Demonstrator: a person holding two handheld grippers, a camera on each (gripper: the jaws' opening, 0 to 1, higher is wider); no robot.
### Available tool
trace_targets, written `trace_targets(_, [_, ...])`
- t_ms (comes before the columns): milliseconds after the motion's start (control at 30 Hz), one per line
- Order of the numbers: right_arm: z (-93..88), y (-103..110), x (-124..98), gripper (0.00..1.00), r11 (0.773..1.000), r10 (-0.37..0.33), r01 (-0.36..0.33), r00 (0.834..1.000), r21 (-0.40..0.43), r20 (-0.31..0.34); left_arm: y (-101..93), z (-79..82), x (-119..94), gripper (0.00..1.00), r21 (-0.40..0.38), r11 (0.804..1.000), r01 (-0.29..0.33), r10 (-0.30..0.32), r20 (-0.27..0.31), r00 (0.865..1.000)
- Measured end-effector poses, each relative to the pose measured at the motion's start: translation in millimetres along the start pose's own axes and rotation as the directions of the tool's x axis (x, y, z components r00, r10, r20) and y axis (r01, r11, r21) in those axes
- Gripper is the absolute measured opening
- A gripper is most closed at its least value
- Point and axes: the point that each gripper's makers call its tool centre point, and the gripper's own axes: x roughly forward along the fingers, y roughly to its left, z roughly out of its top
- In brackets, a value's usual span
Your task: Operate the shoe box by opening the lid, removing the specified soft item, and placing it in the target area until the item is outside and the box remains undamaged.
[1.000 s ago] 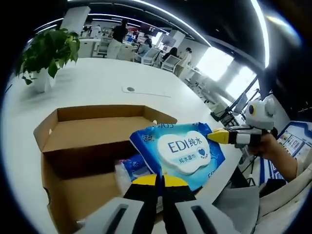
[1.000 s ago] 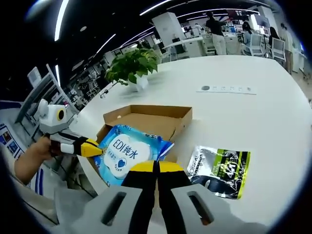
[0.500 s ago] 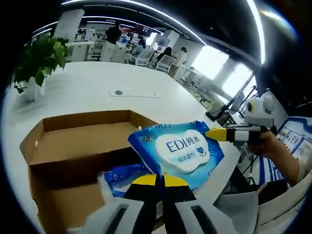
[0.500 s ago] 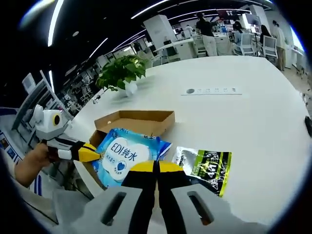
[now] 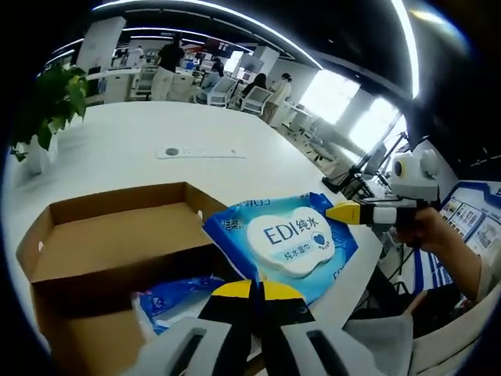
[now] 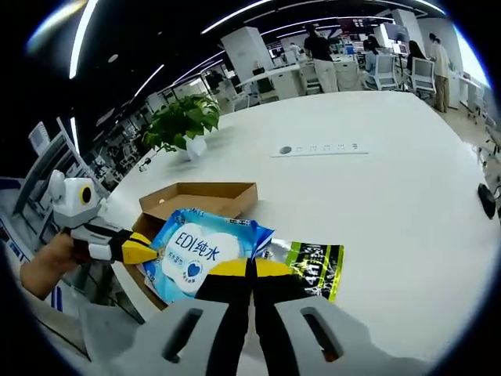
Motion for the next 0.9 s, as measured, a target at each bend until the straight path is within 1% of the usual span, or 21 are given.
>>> trace_targets(233, [0.3,-17.6,-10.2,0.0,1.0,-0.028,0.028,1.0,0.006,0.006,-9.8,5.7,17.2,0.0,0.013,1.0,0.025,-0.025,-0.004,1.0])
trace_targets(533, [-2.0,-37.6,-18.2,0.0,0.998,-0.061,0.061,0.998,0.02,0.01,-21.5,7.5,35.4,0.0,0.032,0.998,0.05,-0.05,-0.017,0.999])
trace_targets(767, [-5.9,-51.2,-16.3,0.0,0.996,-0.077,0.077,0.997,0.032,-0.001,-25.1,7.2,48.8,0.0,0.044,0.997,0.057,-0.055,-0.038,0.998])
trace_targets(900, [-8.3,-60.4,-10.8,0.0,0.996,-0.085,0.085,0.996,0.037,-0.014,-24.0,5.9,58.2,0.0,0.059,0.997,0.052,-0.049,-0.056,0.997])
